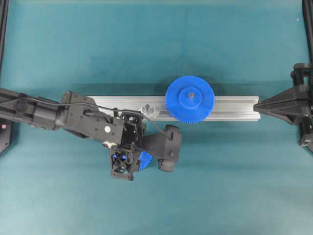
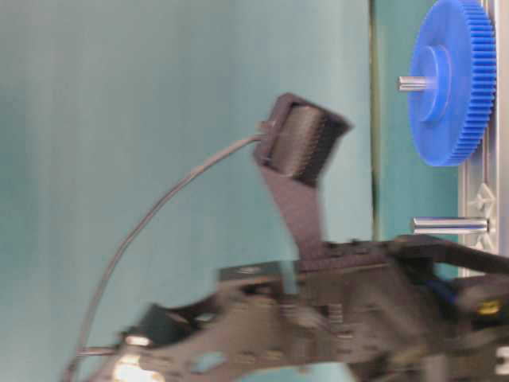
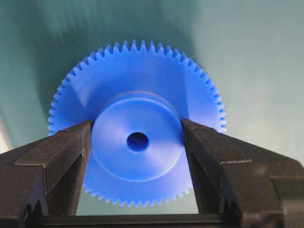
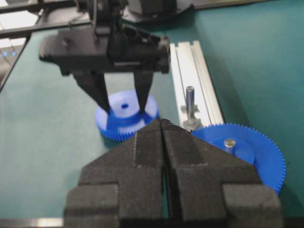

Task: Find the location of the shaft and insert the small gear.
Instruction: 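Lift the small blue gear off the table with the left gripper, then carry the gear over the empty shaft on the rail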

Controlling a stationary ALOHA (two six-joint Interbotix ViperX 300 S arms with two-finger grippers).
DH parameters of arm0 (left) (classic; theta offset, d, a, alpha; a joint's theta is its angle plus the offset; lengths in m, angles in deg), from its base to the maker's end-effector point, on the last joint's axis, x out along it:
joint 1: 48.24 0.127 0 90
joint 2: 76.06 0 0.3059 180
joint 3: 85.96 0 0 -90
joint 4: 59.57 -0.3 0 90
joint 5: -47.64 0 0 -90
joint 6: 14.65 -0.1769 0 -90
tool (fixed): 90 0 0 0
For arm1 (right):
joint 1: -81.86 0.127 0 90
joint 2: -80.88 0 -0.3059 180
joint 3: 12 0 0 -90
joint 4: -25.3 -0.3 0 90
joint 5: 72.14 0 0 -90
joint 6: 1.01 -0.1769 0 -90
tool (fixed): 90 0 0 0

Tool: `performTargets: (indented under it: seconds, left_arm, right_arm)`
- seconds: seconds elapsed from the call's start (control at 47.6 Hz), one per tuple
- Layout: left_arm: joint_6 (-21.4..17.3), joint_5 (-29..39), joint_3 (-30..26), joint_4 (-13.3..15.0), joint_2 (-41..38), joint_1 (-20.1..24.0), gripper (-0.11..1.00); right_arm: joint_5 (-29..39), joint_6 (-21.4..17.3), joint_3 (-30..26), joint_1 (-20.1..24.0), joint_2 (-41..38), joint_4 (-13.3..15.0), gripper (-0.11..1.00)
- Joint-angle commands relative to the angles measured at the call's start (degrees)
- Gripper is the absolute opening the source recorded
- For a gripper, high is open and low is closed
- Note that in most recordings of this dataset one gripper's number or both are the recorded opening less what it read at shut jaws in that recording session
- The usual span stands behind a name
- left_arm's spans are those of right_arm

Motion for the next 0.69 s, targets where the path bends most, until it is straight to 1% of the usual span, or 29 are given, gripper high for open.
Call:
performTargets:
  seconds: [0.0,0.231,0.441,0.672]
  left_arm:
    - [-0.7,2.4,-3.2,-0.1,3.6,0.2,0.64]
    - [-1.7,8.1,-7.6,-0.1,5.2,0.6,0.64]
    - [-4.2,13.0,-10.1,-0.2,7.8,2.7,0.64]
    - [-5.4,14.2,-11.3,-0.2,10.3,5.0,0.64]
  right_arm:
    - [-0.5,-0.6,-0.5,-0.1,-0.4,-0.1,-0.02]
    - [-0.5,-0.6,-0.5,-0.1,-0.4,-0.1,-0.02]
    - [-0.4,-0.6,-0.5,-0.1,0.0,0.0,-0.02]
    - [-0.2,-0.6,-0.5,-0.1,0.5,0.0,-0.02]
